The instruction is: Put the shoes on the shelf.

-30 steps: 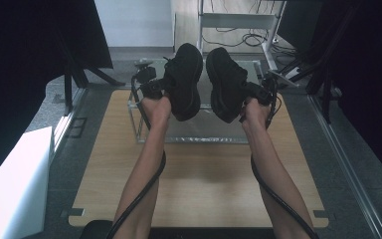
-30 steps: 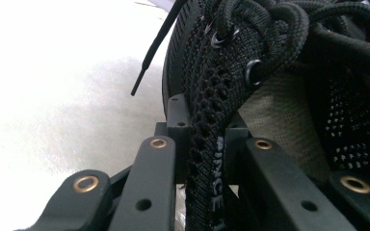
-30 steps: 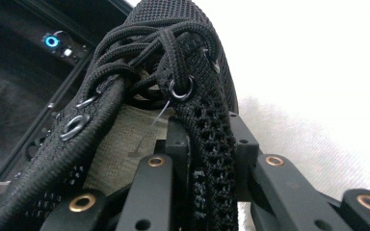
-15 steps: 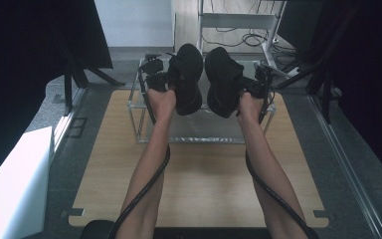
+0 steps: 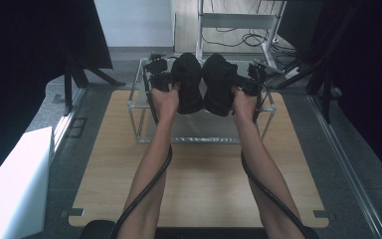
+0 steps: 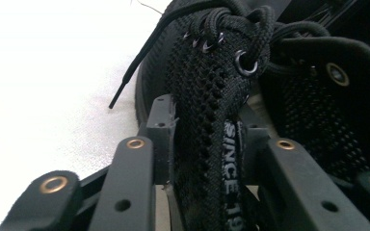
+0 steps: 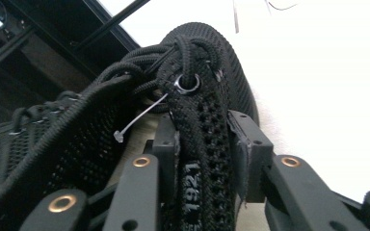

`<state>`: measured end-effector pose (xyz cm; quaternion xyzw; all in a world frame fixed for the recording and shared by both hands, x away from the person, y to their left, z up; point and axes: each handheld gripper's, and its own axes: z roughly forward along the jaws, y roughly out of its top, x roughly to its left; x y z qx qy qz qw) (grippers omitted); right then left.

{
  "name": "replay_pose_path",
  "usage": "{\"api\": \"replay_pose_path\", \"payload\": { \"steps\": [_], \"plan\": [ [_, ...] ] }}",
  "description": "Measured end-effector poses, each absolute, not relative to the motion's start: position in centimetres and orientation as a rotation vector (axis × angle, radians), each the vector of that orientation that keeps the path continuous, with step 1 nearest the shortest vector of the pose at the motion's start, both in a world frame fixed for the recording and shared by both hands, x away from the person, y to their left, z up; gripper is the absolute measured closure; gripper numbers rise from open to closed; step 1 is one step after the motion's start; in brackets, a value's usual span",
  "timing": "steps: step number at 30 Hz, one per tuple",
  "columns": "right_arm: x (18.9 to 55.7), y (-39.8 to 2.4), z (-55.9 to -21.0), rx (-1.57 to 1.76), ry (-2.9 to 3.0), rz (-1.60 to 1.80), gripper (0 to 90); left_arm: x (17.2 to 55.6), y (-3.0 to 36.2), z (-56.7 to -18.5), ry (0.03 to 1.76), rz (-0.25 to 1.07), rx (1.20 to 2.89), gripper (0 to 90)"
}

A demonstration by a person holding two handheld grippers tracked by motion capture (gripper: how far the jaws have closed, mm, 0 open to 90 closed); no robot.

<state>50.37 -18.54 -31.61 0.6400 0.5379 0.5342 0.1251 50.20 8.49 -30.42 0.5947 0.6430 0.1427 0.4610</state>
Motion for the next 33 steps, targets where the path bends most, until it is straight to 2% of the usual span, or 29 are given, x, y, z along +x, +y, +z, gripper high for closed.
{"api": "replay_pose_path", "payload": {
  "steps": [6, 12, 18, 22, 29, 33],
  "plan": [
    [50.6, -17.8, -31.5, 1.813, 1.612, 1.543, 55.6, 50.3, 8.2, -30.4, 1.532, 0.335, 1.511, 52.9],
    [50.9, -18.5, -31.7, 1.742, 1.711, 1.679, 34.9, 49.8, 9.3, -30.6, 1.448, 0.262, 1.476, 40.0],
    [50.0, -19.4, -31.1, 1.635, 1.745, 1.743, 34.9, 48.2, 10.4, -29.8, 1.356, 0.257, 1.471, 38.4],
    [48.9, -20.4, -30.6, 1.586, 1.762, 1.789, 37.5, 47.0, 11.4, -29.7, 1.318, 0.250, 1.456, 40.4],
    [46.4, -22.1, -31.3, 1.524, 1.783, 1.875, 47.9, 44.6, 13.2, -31.2, 1.262, 0.224, 1.438, 46.0],
    [45.1, -23.1, -32.2, 1.520, 1.795, 1.937, 58.3, 43.2, 14.0, -32.2, 1.230, 0.209, 1.446, 52.5]
  ]
}}
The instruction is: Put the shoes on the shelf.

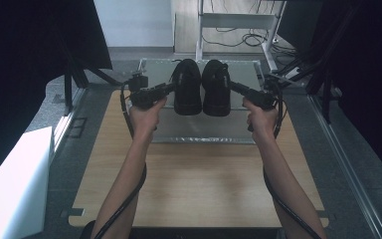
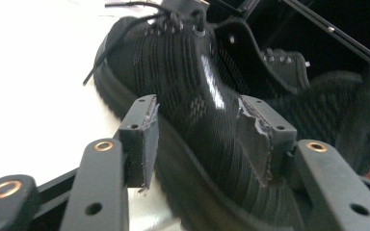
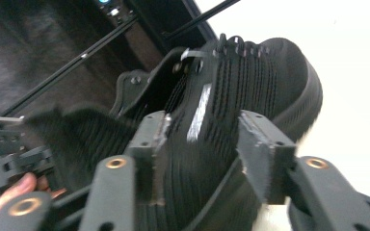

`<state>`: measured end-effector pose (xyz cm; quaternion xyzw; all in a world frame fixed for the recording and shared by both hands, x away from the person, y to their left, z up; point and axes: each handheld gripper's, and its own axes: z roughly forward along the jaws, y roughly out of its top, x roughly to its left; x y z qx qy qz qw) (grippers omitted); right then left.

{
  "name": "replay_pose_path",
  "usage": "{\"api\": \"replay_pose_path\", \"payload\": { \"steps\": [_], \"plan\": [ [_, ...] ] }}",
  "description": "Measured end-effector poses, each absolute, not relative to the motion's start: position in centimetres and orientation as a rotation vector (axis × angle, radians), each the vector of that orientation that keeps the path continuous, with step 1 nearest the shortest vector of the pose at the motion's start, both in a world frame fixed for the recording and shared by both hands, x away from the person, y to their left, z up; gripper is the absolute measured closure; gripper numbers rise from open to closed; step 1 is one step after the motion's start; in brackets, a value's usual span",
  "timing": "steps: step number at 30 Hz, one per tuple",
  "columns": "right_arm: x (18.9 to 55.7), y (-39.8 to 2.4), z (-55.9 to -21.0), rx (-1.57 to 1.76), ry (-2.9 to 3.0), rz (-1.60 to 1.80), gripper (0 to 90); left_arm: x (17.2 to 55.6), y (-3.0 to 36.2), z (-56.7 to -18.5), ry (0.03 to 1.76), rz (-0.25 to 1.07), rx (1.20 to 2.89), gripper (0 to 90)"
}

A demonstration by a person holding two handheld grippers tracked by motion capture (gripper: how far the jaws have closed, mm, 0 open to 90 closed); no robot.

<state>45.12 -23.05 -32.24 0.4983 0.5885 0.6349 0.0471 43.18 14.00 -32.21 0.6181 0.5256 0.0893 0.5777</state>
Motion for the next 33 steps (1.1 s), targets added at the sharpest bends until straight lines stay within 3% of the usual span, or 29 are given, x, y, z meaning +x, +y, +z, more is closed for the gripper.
{"api": "replay_pose_path", "payload": {
  "steps": [11, 14, 17, 33],
  "plan": [
    [40.9, -24.2, -34.1, 1.465, 1.838, 1.951, 88.9, 39.2, 13.5, -33.6, 1.118, 0.202, 1.496, 79.1],
    [40.0, -23.9, -34.4, 1.433, 1.868, 1.951, 89.9, 38.5, 13.2, -34.0, 1.099, 0.203, 1.487, 87.0],
    [39.3, -23.4, -35.0, 1.409, 1.907, 1.941, 90.0, 38.0, 12.9, -34.8, 1.086, 0.194, 1.484, 89.2],
    [40.3, -21.9, -36.9, 1.467, 1.893, 1.907, 90.0, 39.4, 12.5, -36.5, 1.133, 0.173, 1.488, 89.4]
  ]
}}
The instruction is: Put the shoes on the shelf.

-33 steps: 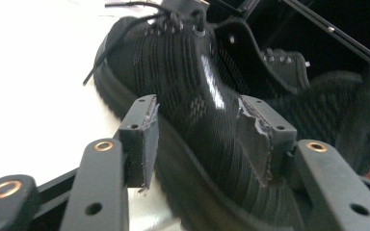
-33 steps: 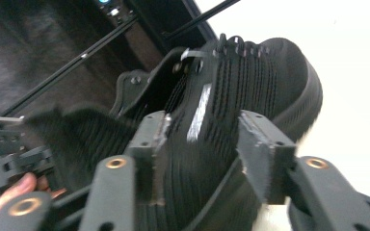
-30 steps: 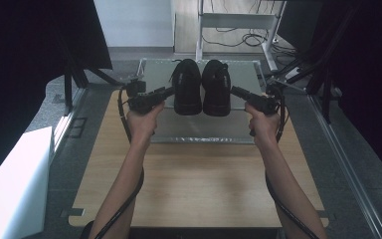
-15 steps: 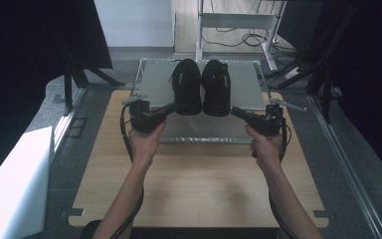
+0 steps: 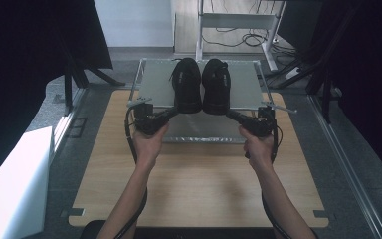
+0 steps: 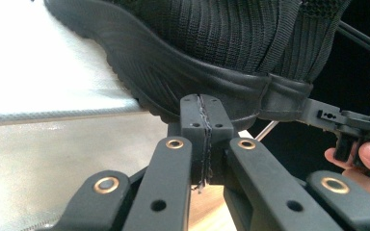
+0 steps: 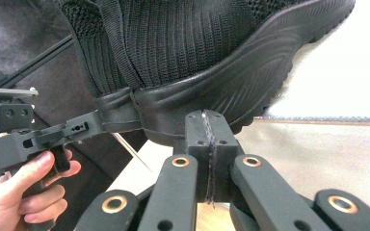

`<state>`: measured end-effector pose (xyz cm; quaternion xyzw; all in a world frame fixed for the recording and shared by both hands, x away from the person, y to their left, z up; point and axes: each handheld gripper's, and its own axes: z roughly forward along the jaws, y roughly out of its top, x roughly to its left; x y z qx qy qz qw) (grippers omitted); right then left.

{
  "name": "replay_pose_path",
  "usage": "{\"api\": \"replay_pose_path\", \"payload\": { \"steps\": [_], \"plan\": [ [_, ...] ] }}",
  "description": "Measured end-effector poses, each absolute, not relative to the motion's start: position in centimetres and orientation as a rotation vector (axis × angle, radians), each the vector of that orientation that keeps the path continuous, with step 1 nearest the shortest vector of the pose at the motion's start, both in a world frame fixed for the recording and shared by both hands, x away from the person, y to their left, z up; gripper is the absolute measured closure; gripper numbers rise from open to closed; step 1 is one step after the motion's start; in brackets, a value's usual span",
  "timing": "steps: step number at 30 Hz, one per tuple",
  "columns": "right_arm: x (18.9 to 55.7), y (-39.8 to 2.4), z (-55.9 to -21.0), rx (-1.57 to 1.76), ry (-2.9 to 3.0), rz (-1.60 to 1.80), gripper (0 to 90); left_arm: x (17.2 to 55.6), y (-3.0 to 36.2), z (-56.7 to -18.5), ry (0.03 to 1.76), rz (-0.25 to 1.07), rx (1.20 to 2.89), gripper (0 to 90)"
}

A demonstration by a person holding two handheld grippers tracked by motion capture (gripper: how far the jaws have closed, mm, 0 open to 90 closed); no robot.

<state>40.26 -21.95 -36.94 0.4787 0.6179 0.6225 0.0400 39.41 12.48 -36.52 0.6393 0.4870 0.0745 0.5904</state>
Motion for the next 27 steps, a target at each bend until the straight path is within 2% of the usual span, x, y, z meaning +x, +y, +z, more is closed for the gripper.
{"api": "replay_pose_path", "payload": {
  "steps": [15, 25, 27],
  "plan": [
    [43.4, -21.4, -37.5, 1.575, 1.840, 1.876, 90.0, 42.7, 11.8, -36.5, 1.219, 0.160, 1.500, 89.2],
    [44.3, -21.3, -37.4, 1.613, 1.814, 1.874, 90.0, 43.6, 11.6, -36.3, 1.253, 0.169, 1.511, 88.9],
    [44.3, -21.5, -37.5, 1.616, 1.817, 1.886, 89.9, 43.4, 11.7, -36.3, 1.245, 0.173, 1.507, 86.3]
  ]
}}
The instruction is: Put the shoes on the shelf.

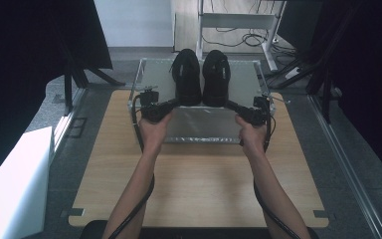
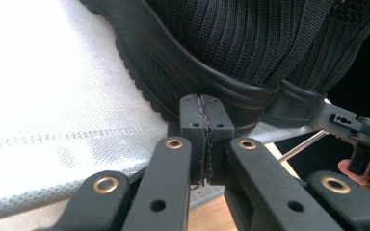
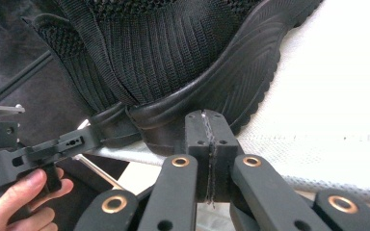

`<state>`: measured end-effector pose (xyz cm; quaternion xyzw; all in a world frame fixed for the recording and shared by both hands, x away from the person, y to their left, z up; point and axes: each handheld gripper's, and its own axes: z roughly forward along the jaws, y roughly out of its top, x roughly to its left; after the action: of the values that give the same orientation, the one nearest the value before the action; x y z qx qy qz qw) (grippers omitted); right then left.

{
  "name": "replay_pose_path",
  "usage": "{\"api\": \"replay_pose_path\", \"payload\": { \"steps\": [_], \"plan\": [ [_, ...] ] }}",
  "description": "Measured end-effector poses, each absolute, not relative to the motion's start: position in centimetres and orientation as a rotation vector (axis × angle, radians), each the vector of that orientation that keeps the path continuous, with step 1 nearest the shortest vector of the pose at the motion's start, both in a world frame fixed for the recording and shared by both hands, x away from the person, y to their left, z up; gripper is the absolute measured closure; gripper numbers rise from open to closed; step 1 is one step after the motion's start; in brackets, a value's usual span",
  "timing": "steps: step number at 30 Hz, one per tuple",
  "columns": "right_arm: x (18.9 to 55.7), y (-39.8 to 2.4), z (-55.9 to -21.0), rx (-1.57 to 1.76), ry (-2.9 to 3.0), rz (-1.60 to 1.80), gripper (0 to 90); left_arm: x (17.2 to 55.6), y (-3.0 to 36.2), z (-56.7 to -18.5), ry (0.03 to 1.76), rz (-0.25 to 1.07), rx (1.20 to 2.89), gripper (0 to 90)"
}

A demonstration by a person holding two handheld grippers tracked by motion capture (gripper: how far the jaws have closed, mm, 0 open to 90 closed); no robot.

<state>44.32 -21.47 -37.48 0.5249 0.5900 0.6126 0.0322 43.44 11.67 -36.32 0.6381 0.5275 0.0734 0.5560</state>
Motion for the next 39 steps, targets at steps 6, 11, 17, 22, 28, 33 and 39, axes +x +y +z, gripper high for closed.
{"api": "replay_pose_path", "payload": {
  "steps": [6, 11, 17, 22, 28, 33, 39],
  "plan": [
    [43.5, -21.7, -37.7, 1.573, 1.867, 1.919, 85.5, 42.2, 12.3, -36.5, 1.184, 0.142, 1.482, 73.3],
    [42.5, -22.2, -37.9, 1.520, 1.900, 1.935, 77.3, 40.9, 13.0, -37.0, 1.158, 0.153, 1.493, 60.8],
    [41.6, -22.6, -38.5, 1.465, 1.942, 1.909, 58.0, 39.9, 13.2, -38.0, 1.129, 0.199, 1.550, 45.6],
    [40.7, -23.0, -39.0, 1.405, 1.965, 1.863, 46.7, 39.1, 13.3, -38.5, 1.121, 0.230, 1.575, 34.1],
    [40.0, -23.8, -39.6, 1.369, 1.982, 1.845, 37.9, 38.1, 13.6, -39.1, 1.140, 0.265, 1.606, 23.6],
    [39.2, -24.4, -40.0, 1.342, 2.001, 1.802, 32.6, 37.1, 14.0, -39.6, 1.150, 0.294, 1.633, 17.3],
    [37.8, -25.3, -40.0, 1.293, 2.033, 1.755, 25.4, 35.9, 14.5, -39.8, 1.154, 0.356, 1.670, 13.5]
  ]
}}
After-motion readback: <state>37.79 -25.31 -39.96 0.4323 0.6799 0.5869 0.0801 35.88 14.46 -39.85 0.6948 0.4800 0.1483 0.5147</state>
